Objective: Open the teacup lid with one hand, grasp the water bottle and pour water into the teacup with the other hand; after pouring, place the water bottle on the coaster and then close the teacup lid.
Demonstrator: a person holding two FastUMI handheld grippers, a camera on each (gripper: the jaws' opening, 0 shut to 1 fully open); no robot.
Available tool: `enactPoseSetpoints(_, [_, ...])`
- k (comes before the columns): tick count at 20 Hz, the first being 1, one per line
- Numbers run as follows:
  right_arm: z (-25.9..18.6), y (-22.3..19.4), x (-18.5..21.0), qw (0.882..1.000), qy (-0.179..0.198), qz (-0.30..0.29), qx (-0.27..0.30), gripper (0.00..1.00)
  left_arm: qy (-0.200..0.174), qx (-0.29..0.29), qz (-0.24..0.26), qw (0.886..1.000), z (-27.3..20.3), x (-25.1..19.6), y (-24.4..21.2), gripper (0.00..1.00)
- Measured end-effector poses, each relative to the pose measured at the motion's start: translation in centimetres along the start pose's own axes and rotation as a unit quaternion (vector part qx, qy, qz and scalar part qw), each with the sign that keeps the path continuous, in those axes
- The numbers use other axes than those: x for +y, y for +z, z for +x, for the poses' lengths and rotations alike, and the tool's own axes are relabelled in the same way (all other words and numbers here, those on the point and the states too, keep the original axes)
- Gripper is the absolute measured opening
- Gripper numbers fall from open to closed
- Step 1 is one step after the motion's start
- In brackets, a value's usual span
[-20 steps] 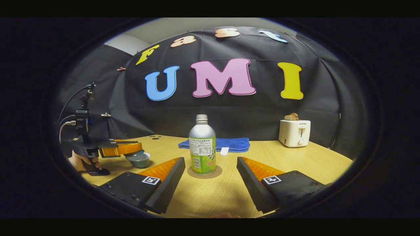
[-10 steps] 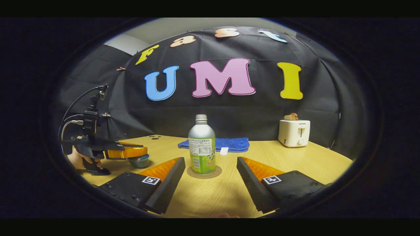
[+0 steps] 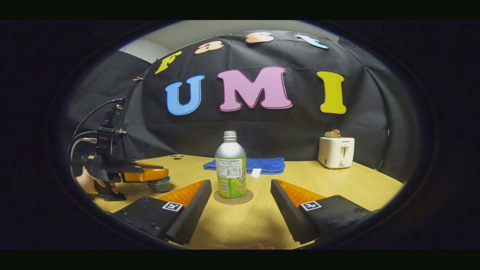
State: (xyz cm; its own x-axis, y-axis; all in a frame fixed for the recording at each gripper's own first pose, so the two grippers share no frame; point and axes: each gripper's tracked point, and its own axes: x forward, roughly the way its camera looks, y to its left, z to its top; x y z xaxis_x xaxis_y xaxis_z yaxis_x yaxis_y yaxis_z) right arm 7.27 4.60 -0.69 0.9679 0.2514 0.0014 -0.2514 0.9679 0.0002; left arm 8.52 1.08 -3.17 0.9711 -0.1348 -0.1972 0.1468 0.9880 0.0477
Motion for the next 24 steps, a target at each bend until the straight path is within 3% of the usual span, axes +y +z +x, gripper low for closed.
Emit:
enactPoseSetpoints(1, [0.0,0.0,0.0,1.0,0.0,0.0,0.0,0.94,0.003,0.0,0.0,1.0,-0.1,0.1,0.0,0.34])
enactPoseSetpoints(5, [0.0,0.0,-0.1,1.0,-0.002,-0.001,0.0,0.98,0.016,-0.017,-0.014,1.0,-1.1,0.5,0.4,0.4])
enactPoseSetpoints(9, [0.0,0.0,-0.8,1.0,-0.024,-0.001,-0.001,0.97,0.041,-0.102,-0.026,0.994,-4.1,0.8,2.7,0.64])
enactPoseSetpoints(11, [-0.1,0.1,-1.1,0.999,-0.037,-0.001,-0.001,0.97,0.032,-0.103,-0.026,0.994,-4.7,-0.4,2.0,0.72])
enactPoseSetpoints(12, [-0.6,0.1,-1.2,0.999,-0.044,-0.002,-0.001,0.97,0.031,-0.101,-0.025,0.994,-5.2,-1.1,1.8,0.84])
enactPoseSetpoints(18, [-2.2,0.2,-0.8,0.996,-0.087,-0.004,-0.003,0.98,0.067,-0.099,-0.03,0.992,-6.8,-3.5,1.9,0.92])
enactPoseSetpoints(24, [-2.5,0.1,-0.4,0.996,-0.093,-0.004,-0.003,0.98,0.066,-0.1,-0.029,0.992,-7.8,-4.7,1.9,0.94])
